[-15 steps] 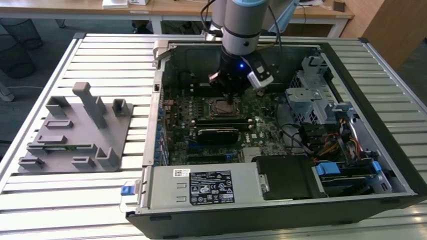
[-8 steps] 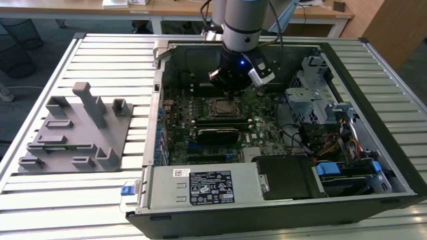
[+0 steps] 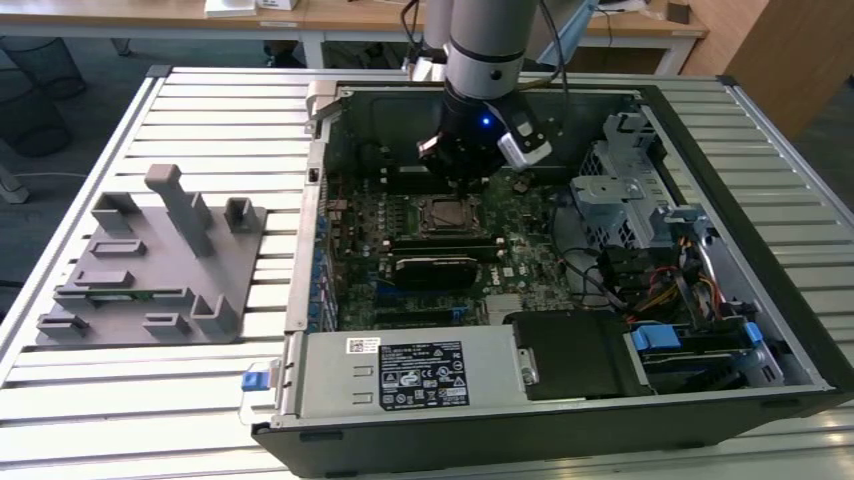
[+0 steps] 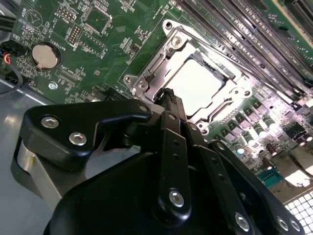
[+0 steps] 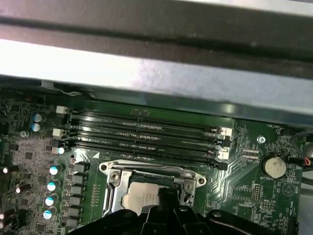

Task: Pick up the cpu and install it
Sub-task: 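Install the second cpu locking lever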

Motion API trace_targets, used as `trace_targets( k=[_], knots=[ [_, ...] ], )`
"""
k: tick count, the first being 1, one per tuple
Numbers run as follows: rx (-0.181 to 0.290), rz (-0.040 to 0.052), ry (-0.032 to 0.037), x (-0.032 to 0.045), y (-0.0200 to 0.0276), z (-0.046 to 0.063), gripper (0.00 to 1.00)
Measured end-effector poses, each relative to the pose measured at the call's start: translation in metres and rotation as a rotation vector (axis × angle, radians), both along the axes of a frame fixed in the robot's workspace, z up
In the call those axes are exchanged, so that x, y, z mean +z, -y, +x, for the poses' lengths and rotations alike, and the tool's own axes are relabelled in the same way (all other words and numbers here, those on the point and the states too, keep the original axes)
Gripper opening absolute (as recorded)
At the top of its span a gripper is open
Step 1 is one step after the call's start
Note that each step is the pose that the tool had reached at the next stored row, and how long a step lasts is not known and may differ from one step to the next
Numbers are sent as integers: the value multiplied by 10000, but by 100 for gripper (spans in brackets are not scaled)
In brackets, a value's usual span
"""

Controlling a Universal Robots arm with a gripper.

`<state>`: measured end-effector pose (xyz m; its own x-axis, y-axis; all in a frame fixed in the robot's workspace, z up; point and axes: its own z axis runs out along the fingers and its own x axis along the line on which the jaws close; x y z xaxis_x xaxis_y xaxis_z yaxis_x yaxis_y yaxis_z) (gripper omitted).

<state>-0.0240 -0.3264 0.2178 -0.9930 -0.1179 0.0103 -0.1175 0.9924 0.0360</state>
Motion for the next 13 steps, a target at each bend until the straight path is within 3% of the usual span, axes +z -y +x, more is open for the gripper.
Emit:
trace_targets(
  k=[13],
  knots=[
    [0, 0, 0, -2, 110, 0, 11]
  ],
)
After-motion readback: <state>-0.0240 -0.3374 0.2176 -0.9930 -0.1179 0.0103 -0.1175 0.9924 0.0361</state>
